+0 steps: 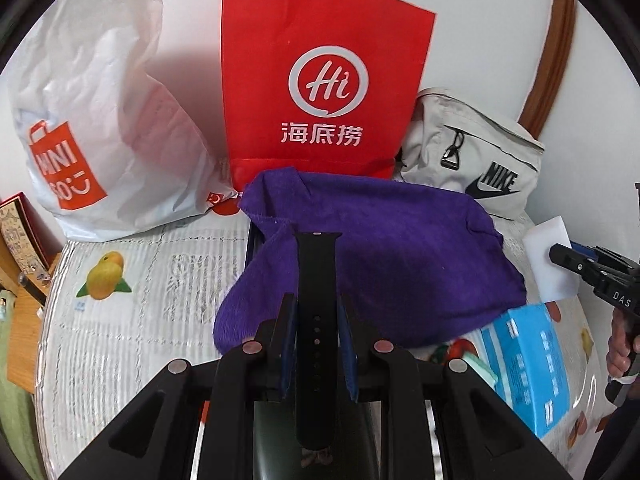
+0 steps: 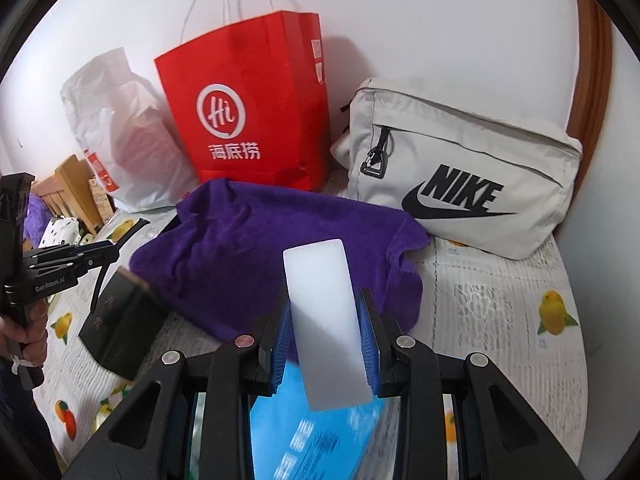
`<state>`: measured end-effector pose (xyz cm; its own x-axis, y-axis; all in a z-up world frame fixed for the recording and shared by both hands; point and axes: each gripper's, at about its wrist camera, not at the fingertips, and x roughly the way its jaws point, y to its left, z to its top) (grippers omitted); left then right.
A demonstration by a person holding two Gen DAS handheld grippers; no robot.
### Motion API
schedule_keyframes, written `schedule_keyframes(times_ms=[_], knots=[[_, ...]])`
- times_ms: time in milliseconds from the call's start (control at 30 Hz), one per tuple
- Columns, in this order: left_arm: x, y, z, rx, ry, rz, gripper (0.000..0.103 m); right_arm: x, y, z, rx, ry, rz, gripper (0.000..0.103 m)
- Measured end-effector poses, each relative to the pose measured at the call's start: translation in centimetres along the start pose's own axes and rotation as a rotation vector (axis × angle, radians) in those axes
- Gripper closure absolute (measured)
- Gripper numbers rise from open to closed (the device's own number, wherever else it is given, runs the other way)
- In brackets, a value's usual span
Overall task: Organize soft objects
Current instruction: 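Lay the strap on the purple towel with the left tool while the right tool sets the sponge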
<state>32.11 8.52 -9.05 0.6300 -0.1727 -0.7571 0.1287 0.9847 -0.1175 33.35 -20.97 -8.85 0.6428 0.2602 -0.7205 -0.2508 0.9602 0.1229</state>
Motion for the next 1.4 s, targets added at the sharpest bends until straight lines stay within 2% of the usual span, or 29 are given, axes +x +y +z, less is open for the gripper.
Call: schedule_keyframes(times_ms=[367,700,1067,1267,1333,1400], knots=[[5.3,-0.2,4.2,0.003,0.051,0.006,0.083,6.0,-1.0,4.1,0.003,0.043,-0.005,0.071],[10.4,-0.4,6.4,0.006,0.123,0.009,0.083,11.1,-2.6,4.7,0.029,0.129,-0.004,0.071],[13.5,-0.9,7.1,-0.007,0.181,0.016,0.083,13.2,-3.5,4.5,0.047,0.181,-0.006,0.070],[13.5,-0.9,7.3,-0.022,0.188,0.027,0.083,13.2,-3.6,4.3,0.033,0.202,-0.001,0.060],[13.2,-0.6,7.3,-0.023,0.192,0.032,0.077,13.0,-3.6,4.1,0.031,0.201,0.003,0.059],[12.9,-0.5,7.4,-0.026,0.196,0.048,0.063,12.8,-3.5,3.9,0.028,0.203,0.003,0.057]])
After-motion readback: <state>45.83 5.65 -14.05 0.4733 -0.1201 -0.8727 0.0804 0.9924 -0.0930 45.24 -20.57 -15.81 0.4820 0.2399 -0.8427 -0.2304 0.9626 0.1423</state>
